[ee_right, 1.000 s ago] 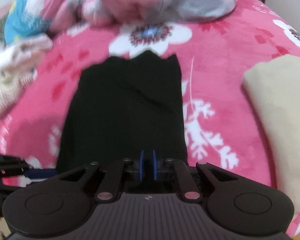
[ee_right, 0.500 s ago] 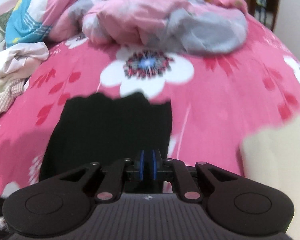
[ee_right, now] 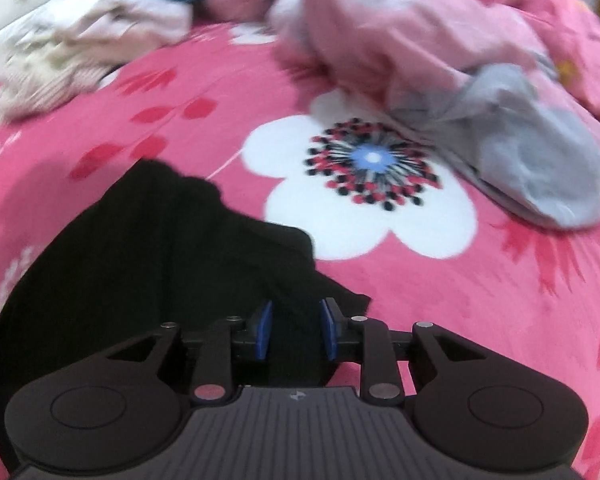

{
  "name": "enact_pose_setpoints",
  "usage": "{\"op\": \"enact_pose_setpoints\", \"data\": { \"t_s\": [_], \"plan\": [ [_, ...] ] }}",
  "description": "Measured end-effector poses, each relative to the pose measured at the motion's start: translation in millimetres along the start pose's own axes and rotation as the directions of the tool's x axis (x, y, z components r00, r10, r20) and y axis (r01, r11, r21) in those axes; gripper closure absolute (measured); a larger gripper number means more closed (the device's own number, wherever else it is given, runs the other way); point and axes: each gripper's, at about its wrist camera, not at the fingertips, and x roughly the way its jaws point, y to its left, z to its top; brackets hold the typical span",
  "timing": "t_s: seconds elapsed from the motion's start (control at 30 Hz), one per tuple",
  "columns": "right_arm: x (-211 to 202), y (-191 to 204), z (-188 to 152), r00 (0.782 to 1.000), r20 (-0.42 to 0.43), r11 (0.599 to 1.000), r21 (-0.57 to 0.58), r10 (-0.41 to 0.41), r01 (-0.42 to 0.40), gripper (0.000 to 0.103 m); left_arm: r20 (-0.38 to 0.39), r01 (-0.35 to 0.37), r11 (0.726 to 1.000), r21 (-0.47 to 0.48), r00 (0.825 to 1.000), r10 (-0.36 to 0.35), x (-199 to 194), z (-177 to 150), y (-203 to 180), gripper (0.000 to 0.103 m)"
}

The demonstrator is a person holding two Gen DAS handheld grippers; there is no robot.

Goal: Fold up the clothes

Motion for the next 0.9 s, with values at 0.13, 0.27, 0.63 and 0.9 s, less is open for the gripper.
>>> {"op": "enact_pose_setpoints", "data": {
  "t_s": [0.13,0.27,0.63,0.9],
  "plan": [
    [-4,6,1,1.000,0.003,0.997,-0.074,0.000,0.000,0.101,-0.001,-0.007,1.000,0.007,1.000,0.007,1,0,-2,0.079],
    [-10,-3,-2,0.998,0.041,0.999,-0.023,-0.044,0.045,0.102,0.002,-0.015,1.000,0.010,1.000,0.015,1,0,-4,0.079],
    [2,-32,-13,0.994,0.050,0.971,0.222,-0.100,0.087,0.098,0.013,-0.031,0.999,0.033,0.999,0.031,1,-2,-8,0.079],
    [-21,-4,9,0.987,0.158,0.988,0.144,0.028,-0.051,0.097,0.024,-0.045,0.999,0.029,0.999,0.045,0,-4,-11,0.079]
  ]
}}
